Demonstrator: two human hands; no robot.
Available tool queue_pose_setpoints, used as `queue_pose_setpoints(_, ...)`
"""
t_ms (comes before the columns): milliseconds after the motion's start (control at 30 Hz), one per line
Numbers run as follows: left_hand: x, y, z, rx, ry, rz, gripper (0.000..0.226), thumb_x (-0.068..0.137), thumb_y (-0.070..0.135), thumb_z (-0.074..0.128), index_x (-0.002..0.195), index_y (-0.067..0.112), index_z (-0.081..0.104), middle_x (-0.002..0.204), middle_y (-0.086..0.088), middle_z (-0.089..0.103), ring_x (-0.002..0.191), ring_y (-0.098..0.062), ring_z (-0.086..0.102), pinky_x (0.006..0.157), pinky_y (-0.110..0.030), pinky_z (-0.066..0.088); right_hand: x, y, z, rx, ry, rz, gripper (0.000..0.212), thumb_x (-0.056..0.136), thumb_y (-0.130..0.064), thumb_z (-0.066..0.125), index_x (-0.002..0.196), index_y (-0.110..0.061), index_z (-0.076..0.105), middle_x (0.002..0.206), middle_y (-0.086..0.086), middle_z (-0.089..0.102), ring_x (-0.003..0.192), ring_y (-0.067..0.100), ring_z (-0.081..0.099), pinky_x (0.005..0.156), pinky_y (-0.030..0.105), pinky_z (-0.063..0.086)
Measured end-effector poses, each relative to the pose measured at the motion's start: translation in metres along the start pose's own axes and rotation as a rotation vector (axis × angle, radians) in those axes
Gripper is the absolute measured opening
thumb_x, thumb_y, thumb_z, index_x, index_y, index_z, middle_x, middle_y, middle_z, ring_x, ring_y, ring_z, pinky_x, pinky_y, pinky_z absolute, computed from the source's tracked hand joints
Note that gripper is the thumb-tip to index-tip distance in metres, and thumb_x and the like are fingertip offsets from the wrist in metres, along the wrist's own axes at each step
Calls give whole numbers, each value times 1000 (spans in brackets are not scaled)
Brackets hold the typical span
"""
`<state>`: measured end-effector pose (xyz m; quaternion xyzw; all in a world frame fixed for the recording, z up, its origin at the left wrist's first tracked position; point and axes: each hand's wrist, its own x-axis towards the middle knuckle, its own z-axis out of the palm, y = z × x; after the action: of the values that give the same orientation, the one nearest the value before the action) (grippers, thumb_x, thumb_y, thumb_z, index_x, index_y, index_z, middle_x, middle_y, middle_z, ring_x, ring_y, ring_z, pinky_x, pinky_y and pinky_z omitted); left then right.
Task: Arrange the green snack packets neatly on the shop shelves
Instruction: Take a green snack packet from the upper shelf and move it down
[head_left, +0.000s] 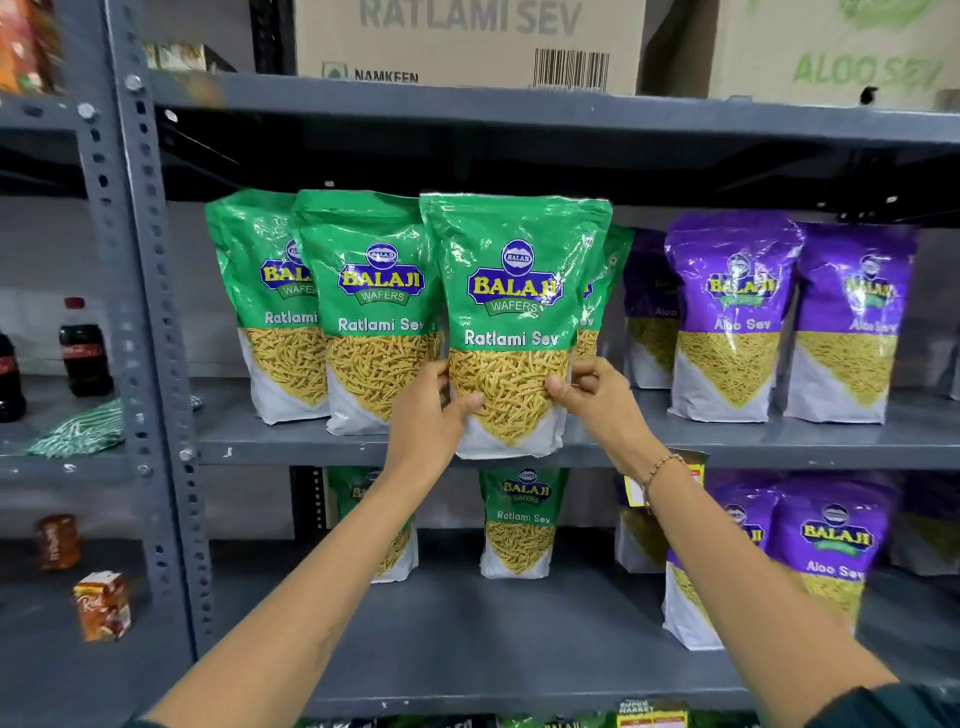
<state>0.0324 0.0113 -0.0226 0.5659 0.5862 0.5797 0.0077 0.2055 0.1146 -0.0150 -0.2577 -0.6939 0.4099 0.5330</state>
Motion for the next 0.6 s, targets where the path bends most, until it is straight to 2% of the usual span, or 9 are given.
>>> queue_pose_setpoints(67, -17, 4, -16, -60, 0, 12, 55, 80, 25, 69, 130, 12, 47, 113, 3, 64, 101, -10, 59, 90, -25, 47, -20, -11, 6, 42, 8, -14, 25, 76, -15, 71, 92, -18, 52, 92, 1, 67, 84, 14, 66, 75, 20, 55)
queue_pose_setpoints(133, -36, 7, -34, -129, -2, 14, 51, 81, 18, 69, 128, 15, 49, 104, 18, 59, 91, 7, 58, 80, -4, 42, -41, -18, 14, 36, 1, -17, 33, 74, -14, 73, 100, -18, 53, 97, -1, 68, 86, 10, 66, 74, 18, 56)
queue_pose_setpoints(200, -57, 5, -50, -217, -14, 7, 48, 80, 10, 69, 124, 19, 51, 95, 27, 56, 79, 25, 54, 70, 5, 38, -66, -24, 25, -36, -25, -32, 35, 75, -16, 72, 105, -18, 54, 98, -8, 67, 88, 3, 65, 77, 15, 55)
queue_pose_setpoints(300, -88, -15, -67, -280, -13, -24, 47, 78, 6, 70, 119, 22, 55, 94, 26, 60, 82, 27, 55, 77, 2, 43, -100, -17, 45, -128, -89, -24, 32, 78, -17, 70, 107, -17, 56, 96, -15, 65, 81, -15, 62, 72, 4, 49)
queue_pose_setpoints(400, -121, -45, -74, -307, -2, -81, 45, 77, 1, 68, 119, 13, 57, 98, 17, 64, 87, 21, 59, 81, -2, 45, -129, 6, 66, -65, -141, 40, 38, 79, -13, 69, 113, -19, 54, 108, -5, 67, 92, -5, 65, 79, 13, 52)
queue_pose_setpoints(467, -142, -70, -76, -297, -12, -129, 47, 77, 0, 68, 120, 12, 55, 101, 16, 63, 89, 20, 59, 83, -2, 44, -147, 28, 80, -39, -148, 97, 42, 79, -8, 68, 117, -15, 51, 113, 1, 65, 94, -1, 66, 79, 14, 53)
queue_pose_setpoints(600, -165, -128, -73, -234, -93, -221, 53, 73, -1, 72, 119, 18, 53, 107, 8, 65, 93, 17, 60, 92, -11, 47, -175, 84, 107, -85, -109, 186, 51, 78, -6, 70, 124, -6, 48, 114, 1, 63, 89, -13, 61, 79, 9, 51)
